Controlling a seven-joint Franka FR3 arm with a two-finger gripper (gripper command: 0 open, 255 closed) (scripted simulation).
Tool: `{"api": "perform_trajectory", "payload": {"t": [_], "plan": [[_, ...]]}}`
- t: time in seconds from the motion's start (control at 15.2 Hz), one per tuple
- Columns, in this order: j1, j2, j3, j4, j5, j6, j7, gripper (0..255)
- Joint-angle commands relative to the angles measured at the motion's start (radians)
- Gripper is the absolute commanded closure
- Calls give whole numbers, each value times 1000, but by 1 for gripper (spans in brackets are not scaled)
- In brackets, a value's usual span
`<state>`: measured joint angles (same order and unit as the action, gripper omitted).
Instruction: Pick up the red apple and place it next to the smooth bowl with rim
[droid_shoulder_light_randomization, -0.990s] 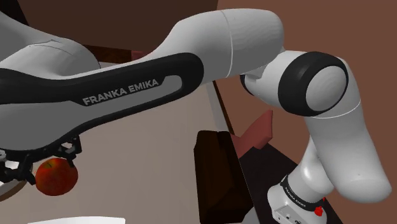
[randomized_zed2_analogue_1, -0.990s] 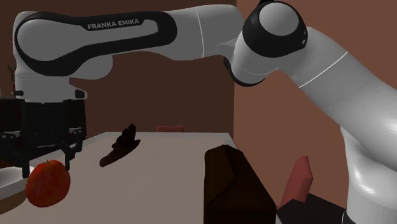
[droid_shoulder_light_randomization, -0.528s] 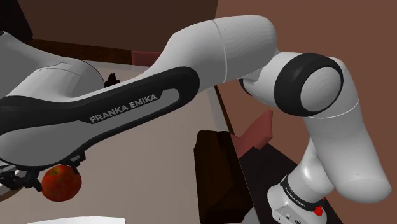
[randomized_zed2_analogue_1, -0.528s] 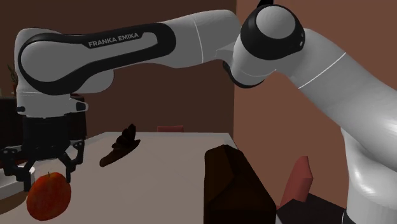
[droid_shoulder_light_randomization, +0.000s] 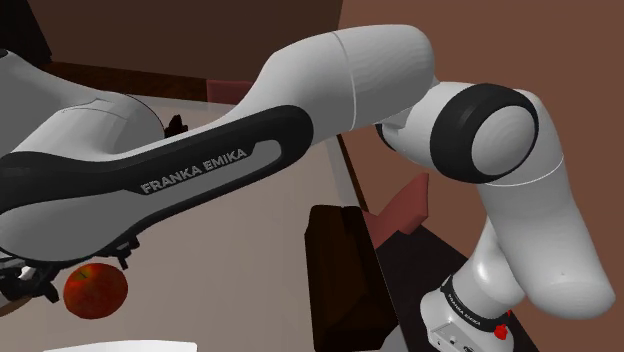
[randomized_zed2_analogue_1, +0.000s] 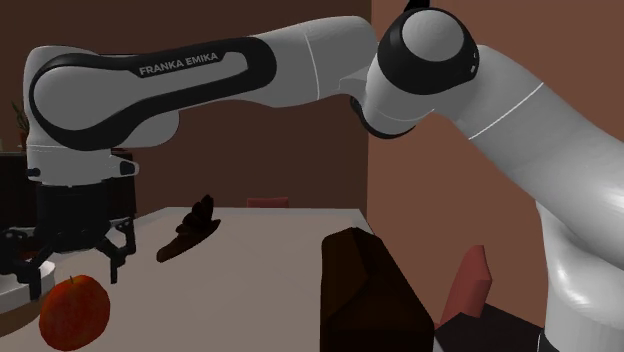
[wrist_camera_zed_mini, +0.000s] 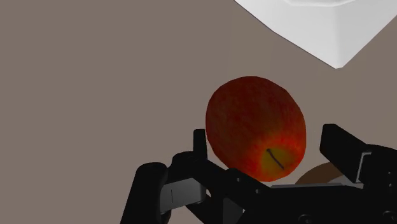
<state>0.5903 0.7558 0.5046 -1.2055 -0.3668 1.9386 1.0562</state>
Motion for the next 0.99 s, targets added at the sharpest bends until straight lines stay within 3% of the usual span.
{"api": "perform_trajectory", "payload": {"t": [0.0,0.2,0.46,0.92], "plan": [[0,0,0,0,0,0,0,0],[0,0,0,0,0,0,0,0],[6,-35,12,72,17,-102,-14,0],[6,-35,12,72,17,-102,-14,0]]}}
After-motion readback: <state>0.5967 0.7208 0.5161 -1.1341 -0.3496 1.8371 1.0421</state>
